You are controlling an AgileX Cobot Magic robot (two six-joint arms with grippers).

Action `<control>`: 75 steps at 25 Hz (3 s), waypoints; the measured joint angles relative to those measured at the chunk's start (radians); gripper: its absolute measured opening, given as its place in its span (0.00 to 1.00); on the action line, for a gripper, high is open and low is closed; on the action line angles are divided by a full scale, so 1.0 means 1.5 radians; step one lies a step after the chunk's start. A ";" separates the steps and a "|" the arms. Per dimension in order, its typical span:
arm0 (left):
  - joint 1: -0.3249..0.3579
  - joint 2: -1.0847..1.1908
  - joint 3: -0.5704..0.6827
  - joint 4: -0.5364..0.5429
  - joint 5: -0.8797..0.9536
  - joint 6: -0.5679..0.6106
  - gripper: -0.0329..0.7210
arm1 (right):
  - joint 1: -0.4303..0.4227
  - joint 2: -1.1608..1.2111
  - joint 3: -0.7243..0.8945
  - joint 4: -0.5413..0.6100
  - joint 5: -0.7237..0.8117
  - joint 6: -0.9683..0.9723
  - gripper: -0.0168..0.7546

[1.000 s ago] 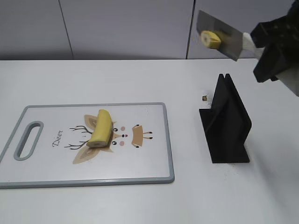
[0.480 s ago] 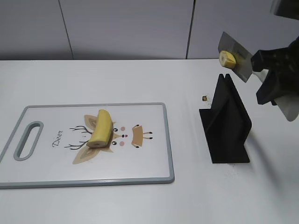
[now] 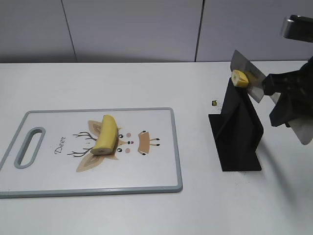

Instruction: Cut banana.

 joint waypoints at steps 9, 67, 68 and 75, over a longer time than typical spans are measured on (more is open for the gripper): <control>0.000 0.000 0.000 0.000 0.000 0.000 0.81 | 0.000 0.027 0.014 0.001 -0.030 -0.001 0.23; 0.000 0.000 0.000 0.000 0.000 0.000 0.78 | 0.000 -0.481 0.152 -0.001 0.072 -0.232 0.81; 0.000 0.000 0.000 0.000 0.000 0.000 0.78 | 0.000 -0.519 0.177 -0.002 0.072 -0.243 0.80; 0.000 0.000 0.000 0.000 0.000 0.000 0.78 | 0.000 -0.745 0.279 -0.005 0.073 -0.262 0.79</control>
